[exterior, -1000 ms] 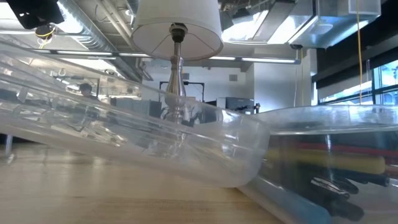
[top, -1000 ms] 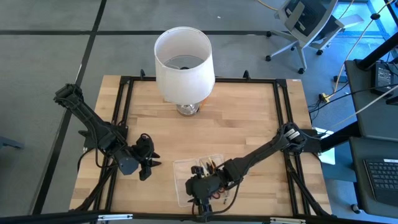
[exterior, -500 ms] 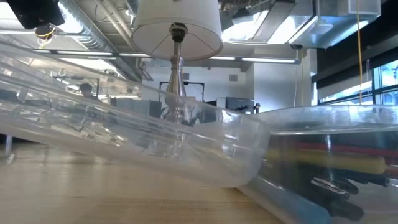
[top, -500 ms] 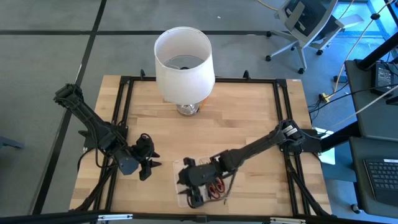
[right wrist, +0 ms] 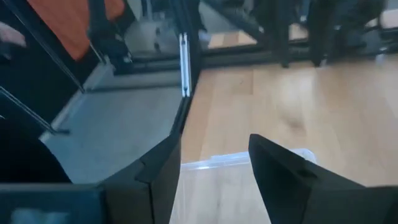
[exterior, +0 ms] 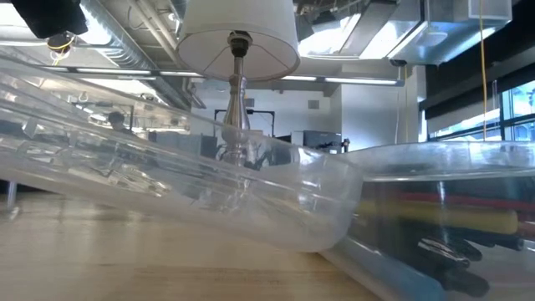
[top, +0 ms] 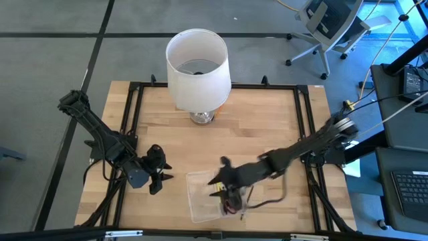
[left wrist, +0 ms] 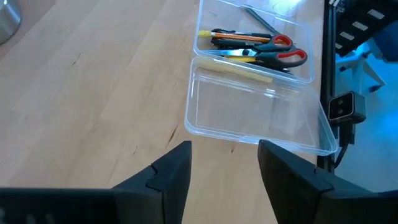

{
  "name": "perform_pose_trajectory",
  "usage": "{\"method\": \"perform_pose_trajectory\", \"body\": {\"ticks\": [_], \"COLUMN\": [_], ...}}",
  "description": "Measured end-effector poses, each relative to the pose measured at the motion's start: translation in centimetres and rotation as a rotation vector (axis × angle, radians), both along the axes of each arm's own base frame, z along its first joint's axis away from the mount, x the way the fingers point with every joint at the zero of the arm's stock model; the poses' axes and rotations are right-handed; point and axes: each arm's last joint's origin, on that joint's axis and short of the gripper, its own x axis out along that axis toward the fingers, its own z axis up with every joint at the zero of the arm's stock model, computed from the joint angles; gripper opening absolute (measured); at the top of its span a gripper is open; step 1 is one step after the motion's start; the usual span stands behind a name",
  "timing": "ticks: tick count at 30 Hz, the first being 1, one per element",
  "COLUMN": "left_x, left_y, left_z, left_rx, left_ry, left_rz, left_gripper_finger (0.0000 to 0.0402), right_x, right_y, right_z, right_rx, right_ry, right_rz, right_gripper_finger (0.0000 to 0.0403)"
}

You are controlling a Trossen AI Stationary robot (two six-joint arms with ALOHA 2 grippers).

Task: Pick & place school supplies into a supply box
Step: Put the orange pencil into the transparent supply box

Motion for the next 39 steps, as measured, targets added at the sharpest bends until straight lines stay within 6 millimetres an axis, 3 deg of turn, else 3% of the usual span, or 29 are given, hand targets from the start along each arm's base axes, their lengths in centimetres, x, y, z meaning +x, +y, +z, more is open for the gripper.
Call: {"method": "perform_pose_trajectory", "body": {"ticks": [4, 8, 16, 23, 31, 39], "left_x": [0.1, 0.1, 0.6, 1.3, 2.4, 3.9], "left_y": [0.1, 0.2, -0.2, -0.4, 0.0, 0.8], "left_z": [0.0, 0.1, 0.6, 1.3, 1.6, 0.8], "left_rx": [0.019, 0.042, -0.01, 0.005, 0.1, 0.121], "left_ry": [-0.018, -0.038, -0.106, -0.252, -0.415, -0.403], "left_rz": [0.02, 0.045, 0.049, 0.157, 0.375, 0.456], "left_gripper_finger": [0.0178, 0.0176, 0.0177, 0.0174, 0.0176, 0.0175], "right_x": [-4.1, -7.0, -10.1, -12.9, -14.0, -13.9], "right_y": [-2.2, -4.0, -7.1, -11.9, -16.6, -20.1], "right_z": [-0.1, -0.9, -1.3, -1.9, -1.4, -2.1], "right_rx": [0.078, 0.123, 0.054, -0.027, -0.193, -0.268], "right_ry": [-0.058, -0.035, -0.012, 0.161, 0.158, 0.21], "right_rz": [-0.06, -0.156, -0.19, -0.251, -0.304, -0.281], "right_gripper_finger": [0.0194, 0.0194, 0.0194, 0.0194, 0.0194, 0.0194]}}
